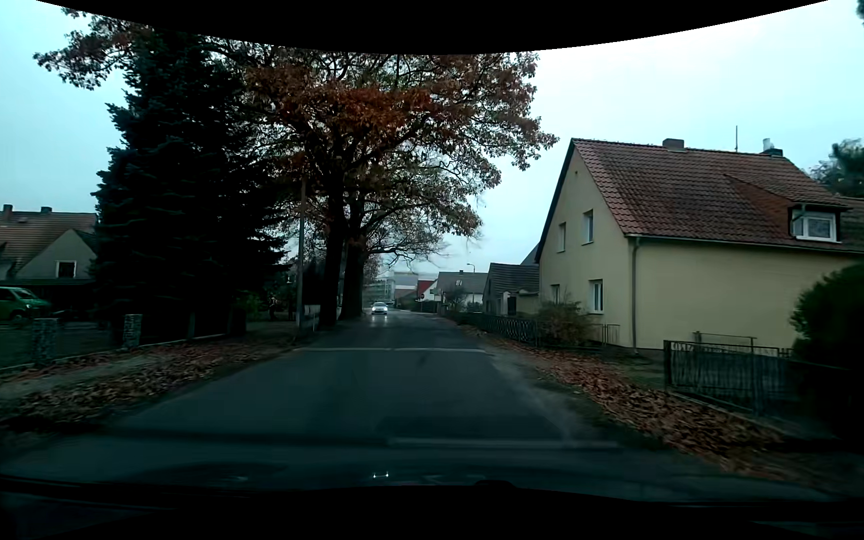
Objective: Follow the waypoints while adhering to traffic rules and regulations
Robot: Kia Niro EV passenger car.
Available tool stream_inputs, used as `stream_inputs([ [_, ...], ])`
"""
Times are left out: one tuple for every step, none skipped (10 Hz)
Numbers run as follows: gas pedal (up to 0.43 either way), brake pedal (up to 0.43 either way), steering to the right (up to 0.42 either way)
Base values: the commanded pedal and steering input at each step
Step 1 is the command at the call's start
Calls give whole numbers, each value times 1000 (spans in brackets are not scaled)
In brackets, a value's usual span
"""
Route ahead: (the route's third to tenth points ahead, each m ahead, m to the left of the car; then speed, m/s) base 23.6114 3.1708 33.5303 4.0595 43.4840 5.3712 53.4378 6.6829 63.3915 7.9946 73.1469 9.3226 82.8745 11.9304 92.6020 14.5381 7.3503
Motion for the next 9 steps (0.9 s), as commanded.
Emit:
stream_inputs([
  [118,0,-29],
  [118,0,-28],
  [118,0,-28],
  [118,0,-28],
  [118,0,-27],
  [118,0,-26],
  [118,0,-26],
  [118,0,-24],
  [118,0,-21],
])
